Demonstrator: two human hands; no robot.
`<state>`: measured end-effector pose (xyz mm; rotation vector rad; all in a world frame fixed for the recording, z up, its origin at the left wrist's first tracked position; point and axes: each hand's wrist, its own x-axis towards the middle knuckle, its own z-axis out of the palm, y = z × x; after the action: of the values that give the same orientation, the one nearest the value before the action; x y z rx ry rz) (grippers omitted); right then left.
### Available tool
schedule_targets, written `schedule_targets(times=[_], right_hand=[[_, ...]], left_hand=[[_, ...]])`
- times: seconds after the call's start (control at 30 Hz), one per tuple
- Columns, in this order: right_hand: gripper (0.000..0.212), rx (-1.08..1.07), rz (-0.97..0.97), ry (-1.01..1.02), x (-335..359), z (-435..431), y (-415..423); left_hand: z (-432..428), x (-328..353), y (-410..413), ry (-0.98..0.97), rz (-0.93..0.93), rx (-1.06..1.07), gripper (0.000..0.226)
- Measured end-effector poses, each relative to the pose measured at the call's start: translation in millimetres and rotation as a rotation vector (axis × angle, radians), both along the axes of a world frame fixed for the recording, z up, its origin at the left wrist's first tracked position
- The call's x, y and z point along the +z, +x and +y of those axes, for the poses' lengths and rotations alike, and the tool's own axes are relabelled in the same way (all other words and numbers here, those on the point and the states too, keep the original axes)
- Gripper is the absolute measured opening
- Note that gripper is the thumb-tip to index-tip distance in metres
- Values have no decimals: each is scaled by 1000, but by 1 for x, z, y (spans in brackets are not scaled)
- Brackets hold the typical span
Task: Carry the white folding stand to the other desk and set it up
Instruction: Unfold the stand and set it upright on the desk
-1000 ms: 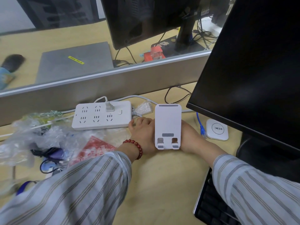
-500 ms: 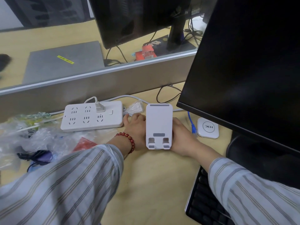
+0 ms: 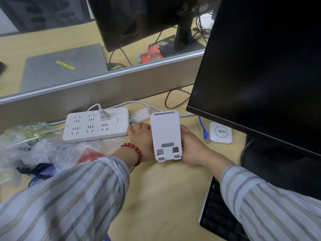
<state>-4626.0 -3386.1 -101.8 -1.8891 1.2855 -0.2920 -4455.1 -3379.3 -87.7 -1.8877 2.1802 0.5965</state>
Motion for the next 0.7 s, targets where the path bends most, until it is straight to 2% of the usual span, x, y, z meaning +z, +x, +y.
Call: schedule_targets(times=[0.2, 0.33, 0.4, 0.5, 0.6, 0.7], right_hand=[[44, 62, 114, 7, 2, -4, -1], [36, 15, 115, 69, 0, -3, -1], [34, 7, 113, 91, 4, -2, -2], [40, 35, 133, 96, 11, -1, -5], [44, 31, 131, 67, 12, -2, -7], [50, -19, 116, 33, 9, -3, -7]], left_hand=[[-3, 2, -4, -36, -1, -134, 57], [-2, -3, 5, -85, 48, -117, 78], [1, -8, 9, -99, 46, -122, 97], [4, -14, 12, -102, 34, -77, 120], [2, -15, 12, -119, 47, -75, 121], [0, -15, 13, -125, 79, -83, 112]])
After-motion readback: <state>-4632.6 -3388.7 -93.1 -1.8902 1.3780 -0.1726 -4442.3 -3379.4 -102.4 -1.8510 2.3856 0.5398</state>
